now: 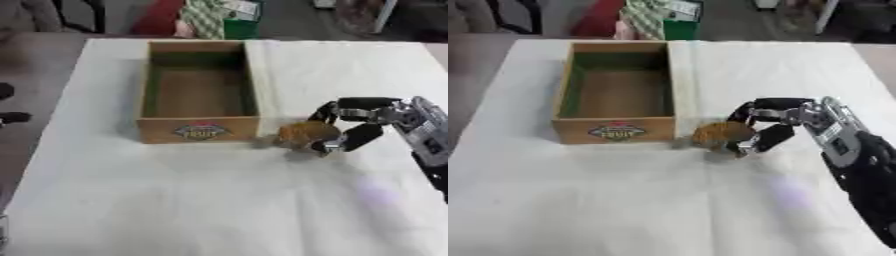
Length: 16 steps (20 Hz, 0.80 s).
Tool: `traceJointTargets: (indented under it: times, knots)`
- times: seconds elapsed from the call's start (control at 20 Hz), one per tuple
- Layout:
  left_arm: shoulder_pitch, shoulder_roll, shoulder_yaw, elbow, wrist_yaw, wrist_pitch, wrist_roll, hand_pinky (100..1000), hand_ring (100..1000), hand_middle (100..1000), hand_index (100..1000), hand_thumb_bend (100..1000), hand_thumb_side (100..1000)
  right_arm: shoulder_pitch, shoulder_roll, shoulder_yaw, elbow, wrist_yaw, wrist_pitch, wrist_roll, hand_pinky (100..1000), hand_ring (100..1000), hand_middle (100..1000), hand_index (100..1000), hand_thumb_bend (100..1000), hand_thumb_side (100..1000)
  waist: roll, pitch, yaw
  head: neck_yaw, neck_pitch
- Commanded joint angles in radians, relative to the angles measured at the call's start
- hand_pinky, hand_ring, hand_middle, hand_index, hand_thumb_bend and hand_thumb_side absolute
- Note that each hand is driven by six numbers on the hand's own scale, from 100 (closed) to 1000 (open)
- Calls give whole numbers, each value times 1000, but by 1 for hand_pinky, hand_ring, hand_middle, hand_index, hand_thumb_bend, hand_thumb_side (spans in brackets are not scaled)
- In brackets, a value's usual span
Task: Pick up objects on the table and place them in the box.
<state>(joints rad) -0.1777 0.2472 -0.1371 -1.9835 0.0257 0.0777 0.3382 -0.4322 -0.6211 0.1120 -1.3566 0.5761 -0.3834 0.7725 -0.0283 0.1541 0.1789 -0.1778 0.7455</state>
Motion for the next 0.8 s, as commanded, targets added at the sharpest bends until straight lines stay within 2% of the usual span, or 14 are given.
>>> traceJointTargets:
  times: [0.05,0.15,0.3,0.35,0.4,0.8]
  knots:
    - [-11,14,2,-16,3,-1,-3,569,771,616,631,100,757,-11,-18,1,1,15,-123,111,726,688,651,739,297,708,1,-12,0,-1,-7]
    - [-11,15,2,-16,3,-2,-4,569,771,616,631,100,758,-11,-16,1,1,22,-124,105,714,657,618,702,254,662,1,-12,0,-1,-7]
    - [-11,15,2,-16,4,-1,-4,570,772,616,631,100,758,-13,-14,0,0,34,-122,92,687,596,560,645,132,502,1,-12,0,-1,-7]
    - [-11,15,1,-16,4,-1,-4,570,772,616,631,100,758,-13,-14,0,0,37,-121,88,687,596,560,645,132,502,1,-12,0,-1,-7]
    - [-11,15,2,-16,4,-1,-4,570,772,616,631,100,758,-13,-14,0,0,39,-120,85,675,571,531,614,106,455,1,-12,0,-1,-7]
    - [-10,15,2,-16,4,-1,-4,569,773,616,631,100,758,-26,-21,-11,-23,29,-111,51,666,559,514,586,100,392,0,-14,-1,-1,-8]
